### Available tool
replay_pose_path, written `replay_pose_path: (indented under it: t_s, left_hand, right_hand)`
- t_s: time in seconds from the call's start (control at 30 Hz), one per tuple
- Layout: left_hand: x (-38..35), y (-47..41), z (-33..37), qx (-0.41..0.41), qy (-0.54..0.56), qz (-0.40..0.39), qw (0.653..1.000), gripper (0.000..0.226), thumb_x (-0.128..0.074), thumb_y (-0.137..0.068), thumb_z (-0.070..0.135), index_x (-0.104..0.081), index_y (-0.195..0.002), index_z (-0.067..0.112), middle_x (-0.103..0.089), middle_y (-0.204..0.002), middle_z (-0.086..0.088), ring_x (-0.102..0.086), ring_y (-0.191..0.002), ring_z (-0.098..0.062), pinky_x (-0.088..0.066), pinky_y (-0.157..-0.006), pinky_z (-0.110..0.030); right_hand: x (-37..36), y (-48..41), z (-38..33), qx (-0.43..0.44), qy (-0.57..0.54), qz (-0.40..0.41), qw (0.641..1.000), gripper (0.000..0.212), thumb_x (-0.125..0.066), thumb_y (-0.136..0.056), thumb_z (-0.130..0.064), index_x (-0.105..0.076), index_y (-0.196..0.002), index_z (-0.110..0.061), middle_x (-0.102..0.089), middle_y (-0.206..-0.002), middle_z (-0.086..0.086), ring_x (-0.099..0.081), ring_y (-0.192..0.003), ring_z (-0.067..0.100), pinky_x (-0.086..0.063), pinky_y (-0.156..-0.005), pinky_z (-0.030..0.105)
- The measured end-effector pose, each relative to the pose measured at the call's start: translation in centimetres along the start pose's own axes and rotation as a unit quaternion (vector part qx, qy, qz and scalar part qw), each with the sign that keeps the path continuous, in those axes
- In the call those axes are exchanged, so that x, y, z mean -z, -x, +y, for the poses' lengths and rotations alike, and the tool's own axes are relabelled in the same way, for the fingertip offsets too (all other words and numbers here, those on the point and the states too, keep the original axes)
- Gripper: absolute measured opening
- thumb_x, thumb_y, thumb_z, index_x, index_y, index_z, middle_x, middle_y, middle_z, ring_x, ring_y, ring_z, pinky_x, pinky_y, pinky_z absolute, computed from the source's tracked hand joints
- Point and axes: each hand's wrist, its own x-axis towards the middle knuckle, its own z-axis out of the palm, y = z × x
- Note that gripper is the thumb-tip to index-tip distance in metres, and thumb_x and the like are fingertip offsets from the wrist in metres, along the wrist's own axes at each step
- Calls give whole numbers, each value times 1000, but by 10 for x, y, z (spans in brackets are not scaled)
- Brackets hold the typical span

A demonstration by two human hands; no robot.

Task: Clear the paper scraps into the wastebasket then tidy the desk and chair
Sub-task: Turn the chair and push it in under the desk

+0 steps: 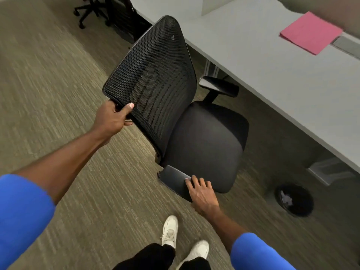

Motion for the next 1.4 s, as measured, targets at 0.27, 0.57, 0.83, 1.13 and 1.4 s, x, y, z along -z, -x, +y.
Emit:
replay_pose_path:
  t_s: [0.27, 0.57, 0.83, 1.13, 1.4]
  left_hand:
    - [-5, 16, 5, 19, 69, -35, 997, 22, -82, -88, 38, -81, -102, 22, -83, -110, -4, -83, -94, -26, -69, -69, -36]
    - [-28, 66, 4, 36, 89, -10, 995, 15, -83, -91, 26, -82, -98, 12, -84, -103, -6, -83, -95, -25, -70, -75, -40]
    - [-67, 119, 17, 43, 75, 15, 996, 22, -83, -91, 32, -83, -100, 12, -84, -98, -1, -82, -95, -17, -69, -78, -43]
    - [-129, 174, 29, 30, 14, 64, 997, 41, -81, -84, 53, -80, -79, 12, -81, -76, -5, -80, -75, -32, -67, -72, -54]
    - [-172, 223, 47, -26, -88, 50, 994, 51, -73, -84, 70, -81, -85, 20, -79, -73, 8, -77, -72, -10, -62, -75, -43]
  right_hand:
    - [2, 9, 13, -10, -5, -18, 1000, 84, -66, -96, -14, -17, -164, -20, -24, -170, 16, -41, -142, 42, -44, -108, 58]
    - [-10, 32, 59, 8, 18, -18, 1000, 76, -56, -102, -13, -16, -166, -23, -18, -174, 15, -37, -147, 42, -40, -115, 59]
    - [-20, 59, 97, -37, 18, -9, 999, 62, -35, -109, -10, -15, -167, -21, -7, -178, 13, -14, -164, 41, -24, -130, 55]
    - [-1, 77, 85, -47, -73, 4, 996, 74, -60, -96, -13, -27, -162, -14, -19, -175, 10, -27, -158, 32, -51, -112, 47]
    - [34, 87, 15, -146, -258, 227, 928, 65, -71, -84, -41, -43, -139, -23, -46, -153, 2, -51, -136, 25, -62, -91, 48]
